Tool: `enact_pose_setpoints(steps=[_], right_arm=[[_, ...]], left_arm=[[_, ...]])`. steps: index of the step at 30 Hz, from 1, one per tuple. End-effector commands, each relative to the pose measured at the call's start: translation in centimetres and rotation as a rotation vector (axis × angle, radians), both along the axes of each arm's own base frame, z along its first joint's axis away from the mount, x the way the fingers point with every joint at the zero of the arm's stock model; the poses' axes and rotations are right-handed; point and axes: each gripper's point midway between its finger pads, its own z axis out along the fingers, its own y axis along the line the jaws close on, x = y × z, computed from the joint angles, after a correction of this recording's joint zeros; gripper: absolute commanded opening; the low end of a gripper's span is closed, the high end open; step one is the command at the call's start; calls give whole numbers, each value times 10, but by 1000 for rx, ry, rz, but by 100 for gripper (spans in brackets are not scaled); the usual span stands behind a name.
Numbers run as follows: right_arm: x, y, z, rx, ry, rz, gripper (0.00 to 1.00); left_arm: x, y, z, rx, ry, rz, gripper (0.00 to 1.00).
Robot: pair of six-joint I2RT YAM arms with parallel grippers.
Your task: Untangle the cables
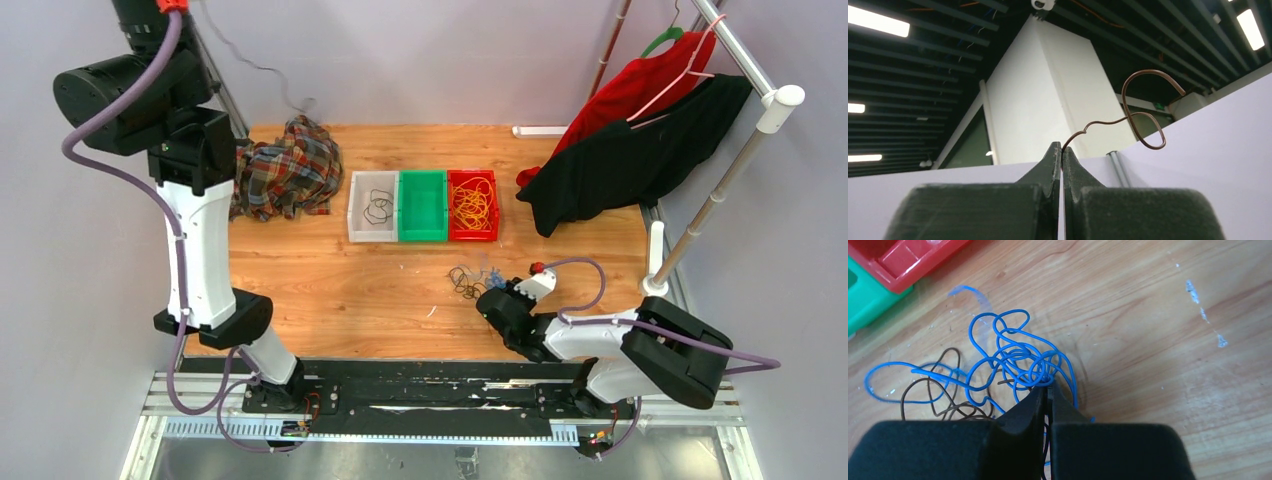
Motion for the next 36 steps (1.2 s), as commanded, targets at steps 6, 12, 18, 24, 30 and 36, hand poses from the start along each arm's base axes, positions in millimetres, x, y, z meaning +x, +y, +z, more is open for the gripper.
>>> enact_pose_setpoints(steps=[6, 12, 18, 24, 30, 36], right_arm=[[-38, -55, -46, -261, 172, 63, 0], [-10, 18, 12, -157, -2, 358, 0], [-16, 77, 54, -83, -98, 676, 1], [-30, 91, 63, -27, -115, 795, 1], [-34, 86, 61, -17, -107, 791, 1], [-33, 77, 59, -34, -109, 762, 1]], left_arm=[[3, 19, -16, -29, 86, -165, 1], [34, -24, -70, 77, 307, -385, 0], [76, -35, -128, 69, 532, -427, 0], [109, -52, -184, 91, 700, -484, 1], [139, -73, -228, 37, 821, -559, 0], [158, -102, -273, 6, 950, -634, 0]])
